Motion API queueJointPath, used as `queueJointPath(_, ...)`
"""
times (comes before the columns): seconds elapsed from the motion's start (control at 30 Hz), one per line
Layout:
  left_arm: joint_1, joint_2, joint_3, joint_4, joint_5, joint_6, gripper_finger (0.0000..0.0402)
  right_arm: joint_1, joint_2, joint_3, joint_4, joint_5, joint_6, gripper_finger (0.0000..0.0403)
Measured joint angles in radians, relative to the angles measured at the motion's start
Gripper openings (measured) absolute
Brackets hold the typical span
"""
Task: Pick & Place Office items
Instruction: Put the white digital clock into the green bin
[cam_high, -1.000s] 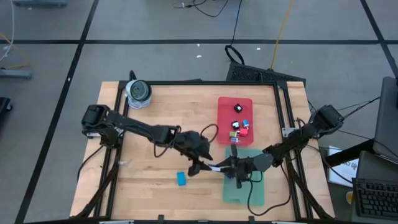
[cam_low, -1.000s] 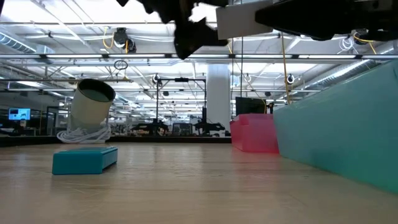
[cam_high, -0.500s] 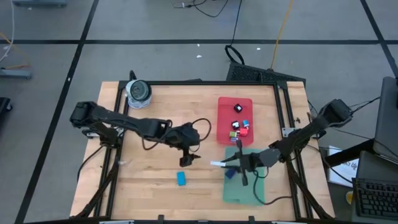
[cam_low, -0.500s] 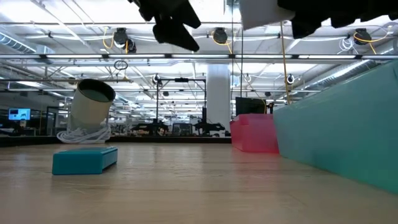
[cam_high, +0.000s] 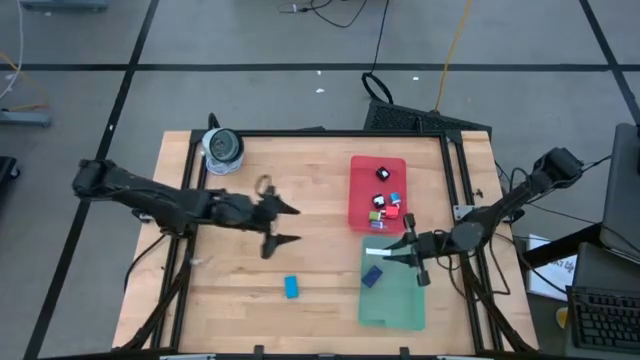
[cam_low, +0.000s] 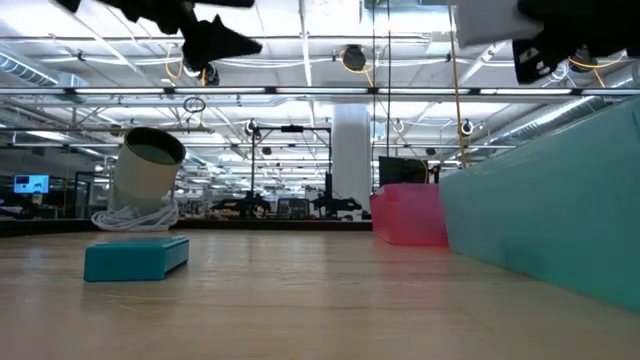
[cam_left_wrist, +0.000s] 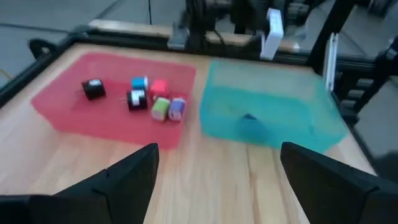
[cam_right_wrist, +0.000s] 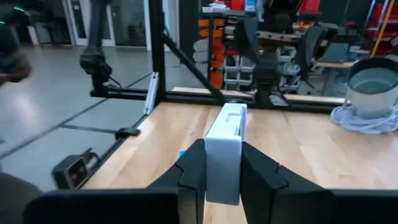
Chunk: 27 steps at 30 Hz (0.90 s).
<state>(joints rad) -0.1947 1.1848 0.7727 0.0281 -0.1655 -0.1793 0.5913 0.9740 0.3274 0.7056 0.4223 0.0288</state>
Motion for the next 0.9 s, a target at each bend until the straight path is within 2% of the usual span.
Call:
queueJointPath(0.1, 0.000, -0.110, -0.133, 0.139, -0.005, -0.016, 0.0337, 0.004, -0.057, -0.038, -0.040, -0.007, 0.054, 0.0055)
queueJointPath(0.27, 0.001, -0.292, -0.303, 0.225, -0.030, -0.045, 0.0342, 0.006, -0.123, -0.057, -0.207, -0.007, 0.151, 0.0055)
queueJointPath(0.4, 0.000, -0.377, -0.391, 0.267, -0.067, -0.062, 0.0337, 0.004, -0.146, -0.055, -0.325, -0.038, 0.218, 0.0055)
queueJointPath(0.5, 0.003, -0.416, -0.423, 0.288, -0.074, -0.023, 0.0330, 0.006, -0.146, -0.057, -0.387, -0.083, 0.224, 0.0055)
queueJointPath(0.73, 0.005, -0.432, -0.446, 0.261, -0.079, 0.069, 0.0319, 0.004, -0.109, -0.060, -0.451, -0.085, 0.216, 0.0055)
queueJointPath(0.9, 0.005, -0.421, -0.447, 0.259, -0.079, 0.068, 0.0319, 0.001, -0.100, -0.116, -0.404, -0.083, 0.215, 0.0055)
